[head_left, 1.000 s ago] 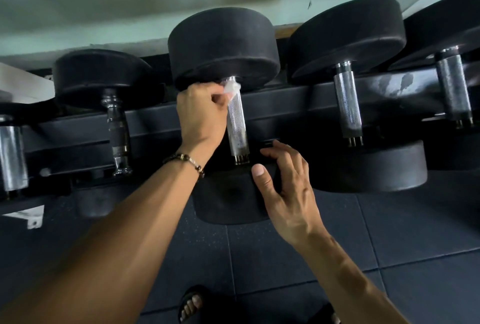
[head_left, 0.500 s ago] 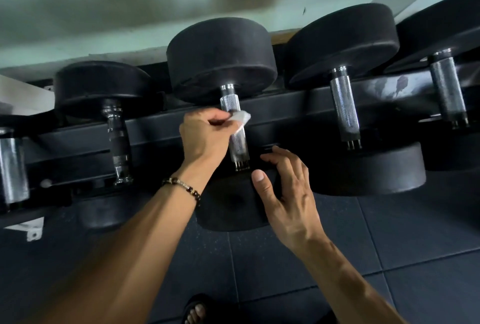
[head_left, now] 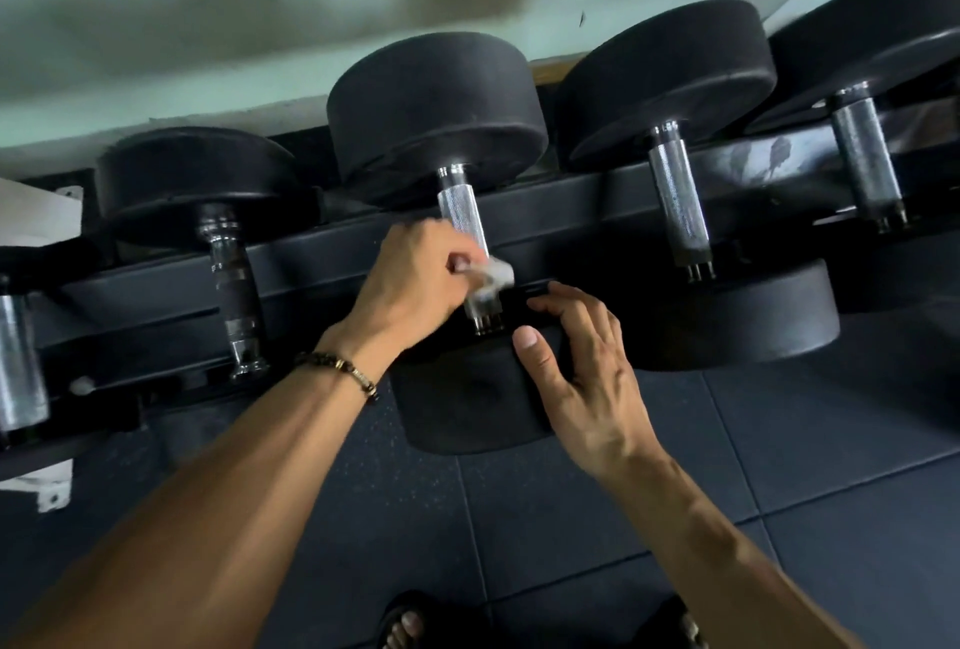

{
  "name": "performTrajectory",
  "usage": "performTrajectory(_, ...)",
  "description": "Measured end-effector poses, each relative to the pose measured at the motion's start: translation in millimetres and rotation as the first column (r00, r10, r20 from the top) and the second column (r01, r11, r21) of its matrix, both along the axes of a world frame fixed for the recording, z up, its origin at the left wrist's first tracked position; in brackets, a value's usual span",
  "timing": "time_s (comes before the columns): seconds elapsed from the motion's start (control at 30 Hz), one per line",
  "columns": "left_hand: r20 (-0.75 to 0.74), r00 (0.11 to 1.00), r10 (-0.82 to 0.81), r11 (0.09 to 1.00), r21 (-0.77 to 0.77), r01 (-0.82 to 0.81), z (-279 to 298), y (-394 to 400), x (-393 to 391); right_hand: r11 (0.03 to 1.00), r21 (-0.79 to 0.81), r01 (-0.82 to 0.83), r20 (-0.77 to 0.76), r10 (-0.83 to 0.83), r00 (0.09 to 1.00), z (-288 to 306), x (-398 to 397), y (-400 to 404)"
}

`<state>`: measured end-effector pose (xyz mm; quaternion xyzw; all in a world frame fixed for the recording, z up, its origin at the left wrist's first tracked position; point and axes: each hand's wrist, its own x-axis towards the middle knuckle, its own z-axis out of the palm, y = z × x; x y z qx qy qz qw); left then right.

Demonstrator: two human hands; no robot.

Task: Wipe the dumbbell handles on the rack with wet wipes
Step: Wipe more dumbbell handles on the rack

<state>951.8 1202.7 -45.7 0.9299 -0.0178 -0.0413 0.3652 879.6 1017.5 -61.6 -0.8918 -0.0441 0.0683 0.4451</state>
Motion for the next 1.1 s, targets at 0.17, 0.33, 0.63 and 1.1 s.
performTrajectory(0.17,-0.165,0.921,-0.353,0.921,0.113,0.373,7,-2,4,1.0,-0.012,0.025,0.01,-0.025,1.0,-1,-1,2)
performTrajectory(0.33,-0.115,0.895,-0.43,0.877,0.183,0.445,11,10,10,0.999,-0.016,0.037,0.003,-0.037,0.999,-2,-2,2)
performTrajectory(0.63,-0.222,0.859,-0.461,0.81,0.291,0.509,9,5,7,1.0,0.01,0.029,-0.001,-0.029,1.0,-3,-1,1)
performTrajectory(1.1,-0.04,0.989,-0.14,0.935,0.322,0.146,15,-3,10,0.999,0.05,-0.022,-0.018,0.023,1.0,-4,0,-2)
